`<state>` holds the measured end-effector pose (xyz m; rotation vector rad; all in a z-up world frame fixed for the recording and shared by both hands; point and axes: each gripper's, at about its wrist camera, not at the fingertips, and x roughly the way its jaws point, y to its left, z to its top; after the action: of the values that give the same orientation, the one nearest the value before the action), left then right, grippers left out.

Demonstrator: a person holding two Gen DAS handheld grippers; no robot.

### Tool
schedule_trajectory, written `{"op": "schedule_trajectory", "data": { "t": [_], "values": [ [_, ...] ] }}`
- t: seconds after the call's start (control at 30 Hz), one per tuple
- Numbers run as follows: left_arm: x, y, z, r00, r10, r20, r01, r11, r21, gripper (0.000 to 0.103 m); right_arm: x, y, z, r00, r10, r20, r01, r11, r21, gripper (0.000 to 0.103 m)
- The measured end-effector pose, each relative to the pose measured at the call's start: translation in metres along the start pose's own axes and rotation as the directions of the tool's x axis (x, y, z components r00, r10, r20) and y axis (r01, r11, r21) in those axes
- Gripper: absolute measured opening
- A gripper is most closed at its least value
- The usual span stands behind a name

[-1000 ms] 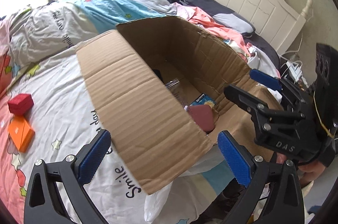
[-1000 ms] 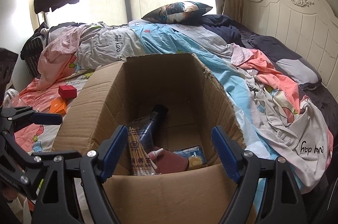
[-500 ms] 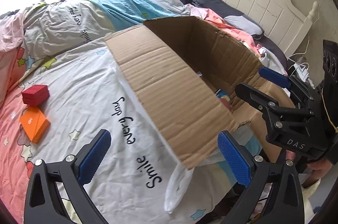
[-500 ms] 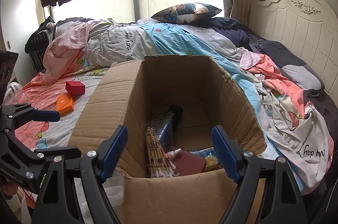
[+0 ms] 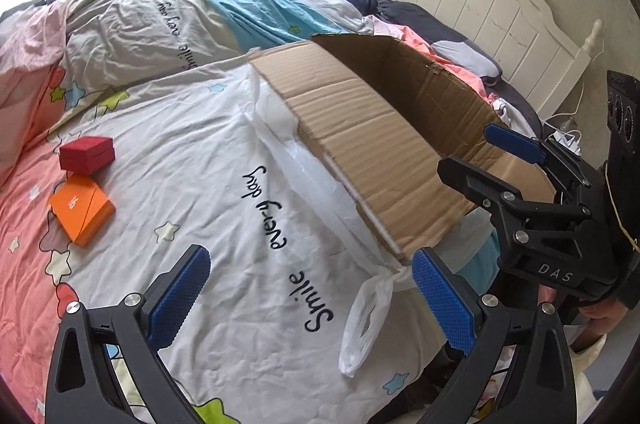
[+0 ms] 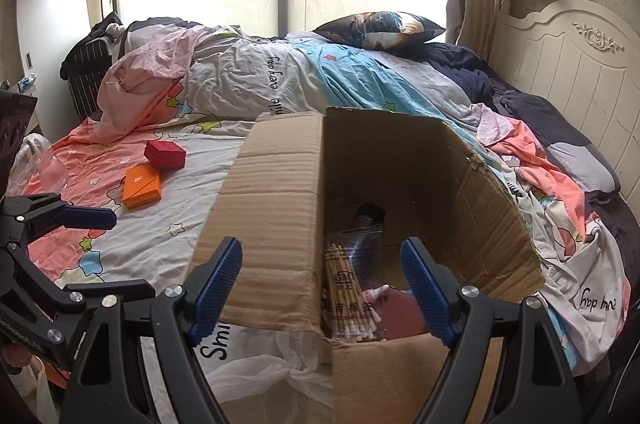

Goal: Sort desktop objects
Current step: 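Move both open grippers back from the box toward the orange and red boxes, then lower the right gripper around the orange box and close on it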

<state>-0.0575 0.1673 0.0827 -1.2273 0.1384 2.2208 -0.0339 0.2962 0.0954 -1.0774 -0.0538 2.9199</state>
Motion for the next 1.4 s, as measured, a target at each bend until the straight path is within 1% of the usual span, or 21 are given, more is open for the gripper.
{"op": "schedule_trajectory", "data": {
  "t": [0.17, 0.33, 0.5, 0.6, 0.67, 0.8, 1.03, 1.27, 1.4],
  "values": [
    [-0.009, 0.020, -0.009, 1.000, 0.018, 0.004, -0.018, 1.000, -0.020, 0.103, 0.006, 0.018, 0.004, 1.000, 0.003, -0.011, -0.004, 1.000, -0.023, 0.079],
    [-0.020, 0.044, -0.021, 0.998, 0.062, 0.012, -0.062, 0.997, -0.036, 0.103, 0.011, 0.035, 0.007, 1.000, 0.020, -0.011, -0.020, 0.999, -0.027, 0.079],
    [-0.029, 0.071, -0.033, 0.996, 0.087, 0.014, -0.086, 0.993, -0.075, 0.103, 0.019, 0.057, 0.011, 0.999, 0.042, -0.016, -0.043, 0.998, -0.054, 0.079],
    [-0.035, 0.089, -0.040, 0.992, 0.122, 0.013, -0.119, 0.987, -0.106, 0.103, 0.023, 0.069, 0.013, 0.998, 0.056, -0.018, -0.057, 0.996, -0.070, 0.079],
    [-0.038, 0.098, -0.045, 0.991, 0.132, 0.012, -0.129, 0.985, -0.118, 0.103, 0.026, 0.074, 0.015, 0.998, 0.067, -0.013, -0.068, 0.995, -0.070, 0.079],
    [-0.041, 0.123, -0.052, 0.990, 0.142, 0.007, -0.139, 0.976, -0.167, 0.103, 0.035, 0.082, 0.019, 0.996, 0.092, -0.014, -0.093, 0.994, -0.061, 0.079],
    [-0.047, 0.165, -0.065, 0.987, 0.158, -0.003, -0.154, 0.955, -0.254, 0.103, 0.052, 0.108, 0.025, 0.992, 0.124, -0.037, -0.127, 0.988, -0.093, 0.079],
    [-0.045, 0.189, -0.072, 0.986, 0.168, -0.019, -0.166, 0.945, -0.282, 0.103, 0.073, 0.134, 0.029, 0.987, 0.146, -0.066, -0.153, 0.980, -0.129, 0.079],
    [-0.045, 0.202, -0.075, 0.982, 0.183, -0.034, -0.185, 0.940, -0.288, 0.103, 0.085, 0.146, 0.031, 0.984, 0.158, -0.077, -0.167, 0.977, -0.135, 0.079]
  ]
}}
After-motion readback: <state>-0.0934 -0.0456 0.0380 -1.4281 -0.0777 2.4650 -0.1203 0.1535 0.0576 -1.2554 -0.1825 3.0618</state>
